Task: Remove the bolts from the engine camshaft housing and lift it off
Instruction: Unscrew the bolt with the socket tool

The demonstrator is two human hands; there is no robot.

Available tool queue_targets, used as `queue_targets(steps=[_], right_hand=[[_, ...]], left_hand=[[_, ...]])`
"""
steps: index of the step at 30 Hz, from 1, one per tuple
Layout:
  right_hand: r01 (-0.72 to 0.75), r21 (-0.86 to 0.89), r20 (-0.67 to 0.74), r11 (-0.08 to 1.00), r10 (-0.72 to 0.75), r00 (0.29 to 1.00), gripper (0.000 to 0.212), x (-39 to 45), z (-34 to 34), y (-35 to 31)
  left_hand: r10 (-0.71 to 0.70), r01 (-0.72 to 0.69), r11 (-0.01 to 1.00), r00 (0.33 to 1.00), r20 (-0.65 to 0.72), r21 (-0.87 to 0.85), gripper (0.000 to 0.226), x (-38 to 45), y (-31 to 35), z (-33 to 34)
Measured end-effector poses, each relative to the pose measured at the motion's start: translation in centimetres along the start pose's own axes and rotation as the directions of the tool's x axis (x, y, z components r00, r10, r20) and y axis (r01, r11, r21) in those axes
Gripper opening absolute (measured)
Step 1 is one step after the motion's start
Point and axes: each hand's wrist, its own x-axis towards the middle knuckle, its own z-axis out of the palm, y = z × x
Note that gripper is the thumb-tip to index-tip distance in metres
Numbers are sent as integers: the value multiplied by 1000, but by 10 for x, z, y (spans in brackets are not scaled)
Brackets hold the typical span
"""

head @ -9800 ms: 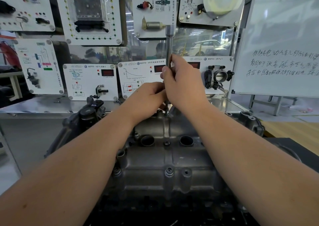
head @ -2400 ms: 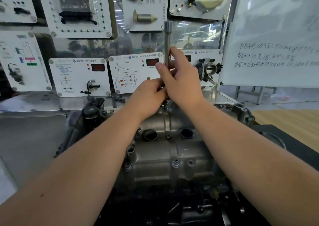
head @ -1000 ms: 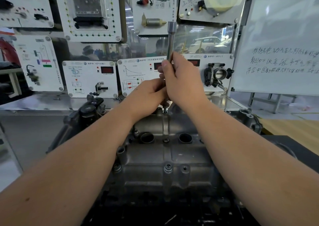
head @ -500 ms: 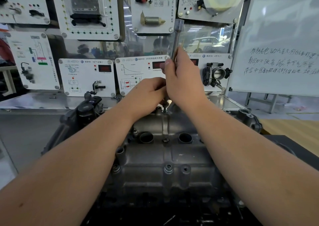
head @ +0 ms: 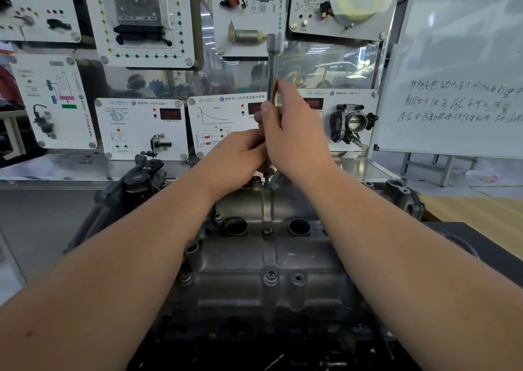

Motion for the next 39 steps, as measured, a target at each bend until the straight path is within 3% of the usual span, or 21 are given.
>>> queue_targets(steps=[3, 11, 15, 18, 25, 29, 32, 34, 39], right_hand=[[-28, 48, -14, 998, 29, 999, 37, 0, 0, 0], [18, 21, -28, 1000, -17, 999, 19, 1, 0, 2], [13, 39, 12, 999, -14, 1000, 40, 1, 1, 2], [23, 45, 21, 999, -24, 999, 43, 0, 2, 3], [47, -47, 13, 998, -46, 999, 16, 0, 1, 2], [33, -71, 22, 997, -31, 999, 11, 2, 1, 4], [22, -55, 42, 998, -20, 999, 47, 1, -1, 2], [16, -41, 42, 999, -14, 999, 53, 0, 0, 2], [49, -76, 4, 996, -49, 999, 27, 0, 2, 4]], left_hand=[[8, -9, 998, 1000, 2, 60, 22, -1, 1, -1], [23, -20, 996, 999, -42, 86, 10, 2, -1, -2], [0, 1, 998, 1000, -25, 62, 20, -1, 3, 0], [19, -18, 992, 1000, -5, 123, 23, 0, 4, -2], [42, -38, 992, 999, -29, 123, 13, -1, 3, -3], [24, -21, 997, 999, -35, 79, 20, -3, 4, -2], [22, -20, 995, 1000, -21, 101, 20, -3, 3, -1], [19, -16, 993, 999, -26, 117, 18, -2, 3, -3], [31, -30, 996, 999, -12, 87, 16, -2, 7, -3]])
